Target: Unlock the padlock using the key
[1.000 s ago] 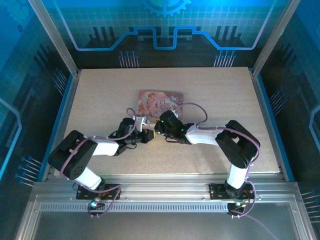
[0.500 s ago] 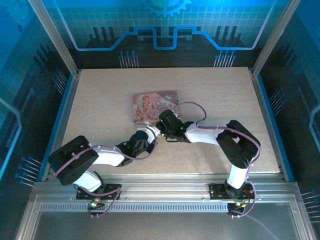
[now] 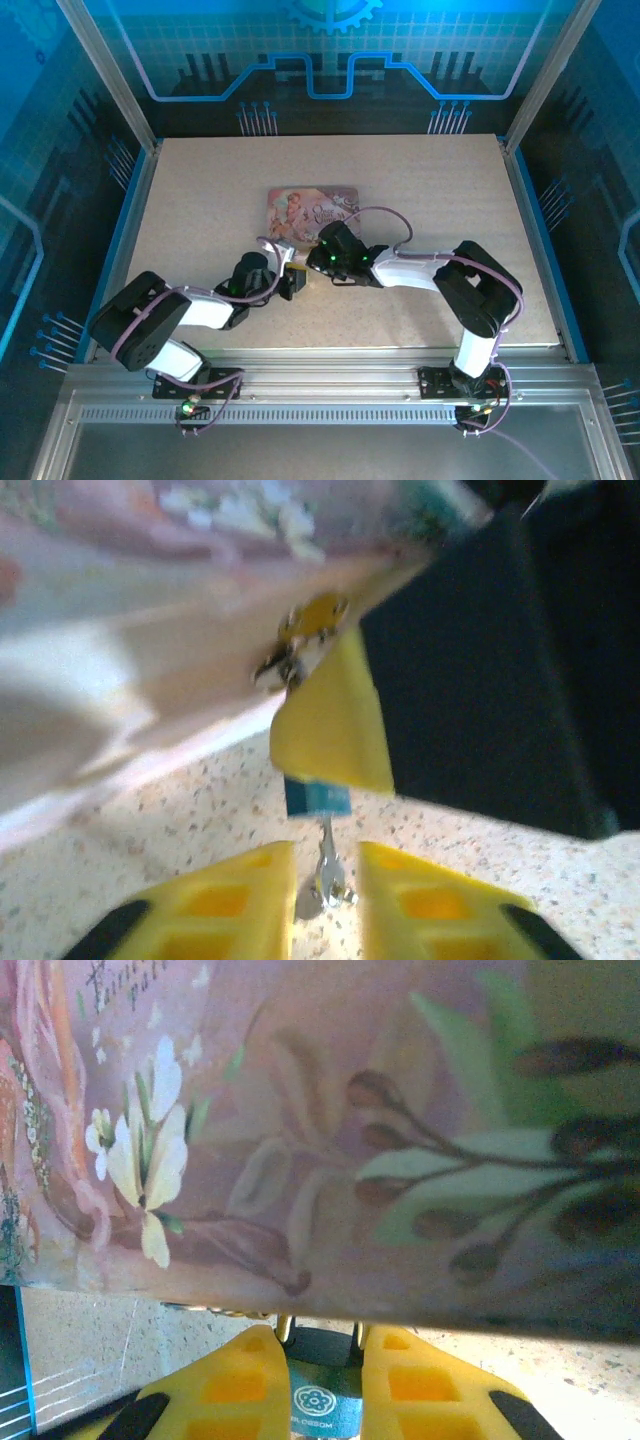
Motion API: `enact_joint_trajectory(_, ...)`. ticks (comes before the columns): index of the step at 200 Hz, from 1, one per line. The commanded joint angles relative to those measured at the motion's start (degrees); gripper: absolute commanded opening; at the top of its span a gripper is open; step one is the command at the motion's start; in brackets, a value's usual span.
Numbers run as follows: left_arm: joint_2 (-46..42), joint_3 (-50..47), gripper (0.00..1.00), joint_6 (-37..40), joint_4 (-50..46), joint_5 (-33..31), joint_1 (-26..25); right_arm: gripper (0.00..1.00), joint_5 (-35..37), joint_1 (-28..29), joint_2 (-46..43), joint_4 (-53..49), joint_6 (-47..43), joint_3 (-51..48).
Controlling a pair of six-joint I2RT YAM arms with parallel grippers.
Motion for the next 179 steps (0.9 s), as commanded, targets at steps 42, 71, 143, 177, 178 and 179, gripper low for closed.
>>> enact_joint_trajectory(42,4.7,-2.4,0.39,-16.0,15.6,12.1,5.1,0.00,-4.2,0.3,1.4,-6.1,2.1,-3.7)
enact_joint_trajectory(71,7.5,-2.4,0.39,-16.0,15.7,11.8,5.1,0.00,-5.2,-0.2,1.8,-5.0,2.7,-3.7)
enact_joint_trajectory(143,18.4,-3.7,0.36,-19.9,27.1,11.5,5.1,0.00,-6.0,-0.6,1.2,-4.8,3.0,-4.0)
enact_joint_trajectory(177,19.4,-3.8,0.22,-20.6,29.3,12.3,5.4,0.00,-5.9,-1.0,1.1,-4.9,2.9,-4.1)
enact_joint_trajectory(178,19.4,-3.8,0.22,-20.6,29.3,12.3,5.4,0.00,-5.9,-0.9,1.1,-4.9,2.9,-4.1)
enact_joint_trajectory(179,19.4,-3.9,0.21,-20.7,29.3,12.3,5.4,0.00,-5.9,-1.0,1.2,-4.9,3.0,-4.2)
